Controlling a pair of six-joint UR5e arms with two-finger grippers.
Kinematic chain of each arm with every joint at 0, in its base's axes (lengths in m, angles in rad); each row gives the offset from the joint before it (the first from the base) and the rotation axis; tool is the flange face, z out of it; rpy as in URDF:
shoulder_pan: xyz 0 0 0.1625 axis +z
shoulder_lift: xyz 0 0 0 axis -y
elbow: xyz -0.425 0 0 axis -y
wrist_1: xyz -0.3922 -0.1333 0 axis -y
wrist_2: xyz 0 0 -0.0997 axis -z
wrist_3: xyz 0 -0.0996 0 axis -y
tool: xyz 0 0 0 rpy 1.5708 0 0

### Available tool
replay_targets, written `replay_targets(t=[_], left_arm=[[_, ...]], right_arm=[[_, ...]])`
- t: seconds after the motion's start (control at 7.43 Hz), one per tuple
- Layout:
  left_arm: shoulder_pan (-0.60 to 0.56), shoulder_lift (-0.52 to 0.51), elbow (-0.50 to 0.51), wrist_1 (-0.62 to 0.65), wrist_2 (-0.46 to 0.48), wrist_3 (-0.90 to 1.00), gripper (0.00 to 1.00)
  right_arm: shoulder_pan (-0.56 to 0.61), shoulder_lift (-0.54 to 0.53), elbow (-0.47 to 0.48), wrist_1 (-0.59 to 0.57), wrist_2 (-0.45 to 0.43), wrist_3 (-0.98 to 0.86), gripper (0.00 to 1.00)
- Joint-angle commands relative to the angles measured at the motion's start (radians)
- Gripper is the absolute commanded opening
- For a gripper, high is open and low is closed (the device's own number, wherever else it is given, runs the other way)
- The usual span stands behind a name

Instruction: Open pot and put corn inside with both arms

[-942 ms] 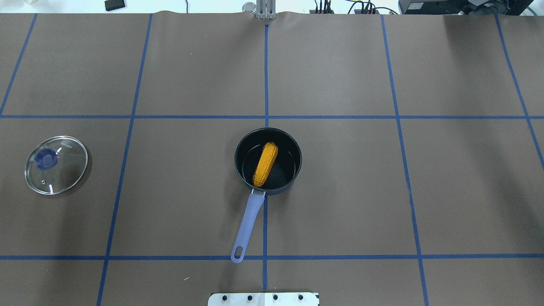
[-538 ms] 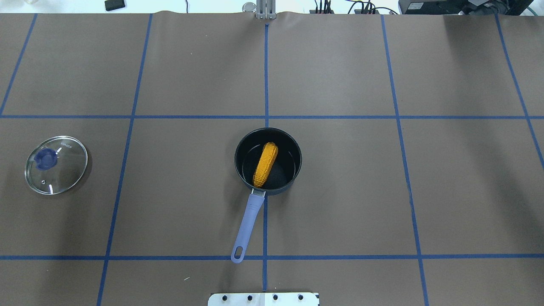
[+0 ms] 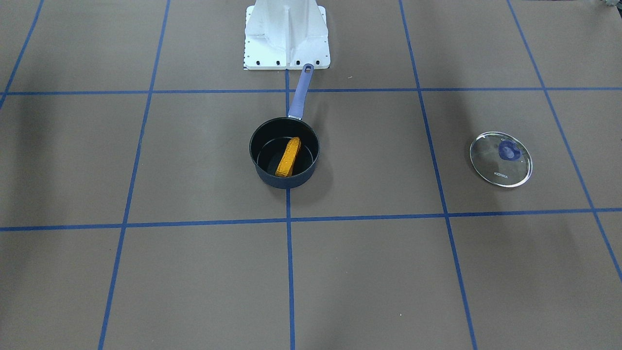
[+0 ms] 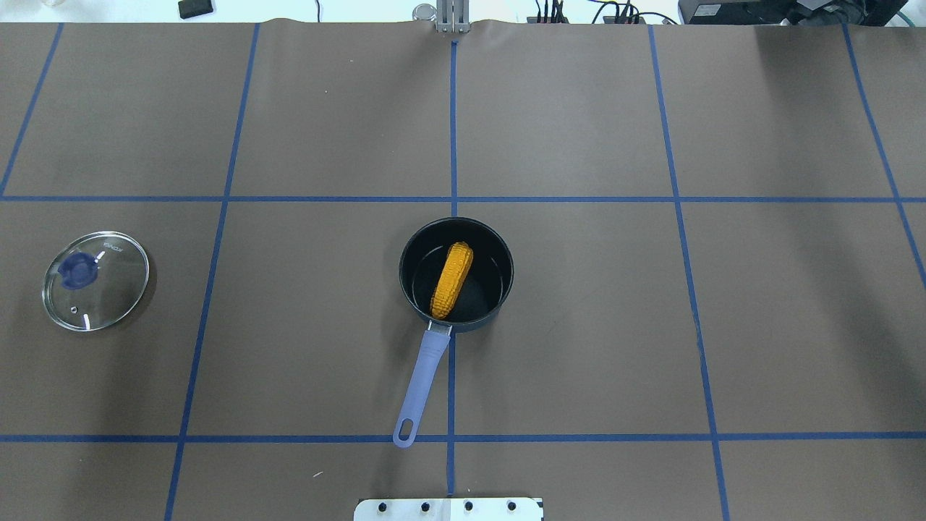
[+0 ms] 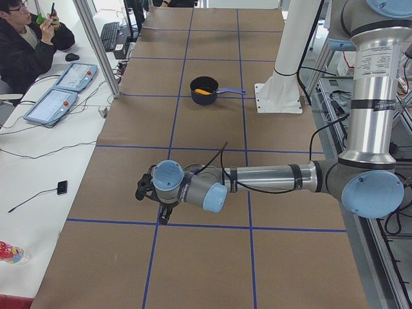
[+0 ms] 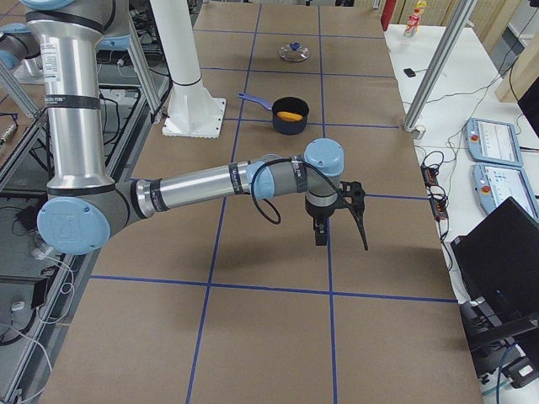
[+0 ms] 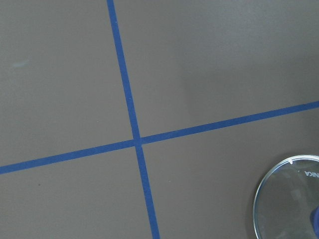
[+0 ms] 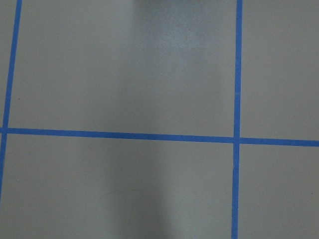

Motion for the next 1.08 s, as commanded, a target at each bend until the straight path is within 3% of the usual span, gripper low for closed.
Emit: replay_targets(t=[0.0,0.94], left_arm=[[-0.010,0.005,0.003,-0.001,0.004,0.000,0.98],[-0.003,-0.008,0.046,-0.001,0.008,-0.012,0.98]], right_arm=[[0.001,-0.003,-0.003,0.000,0.000,0.007,1.00],[-0.002,0.015,-0.075,-0.002,0.003,0.010,1.00]])
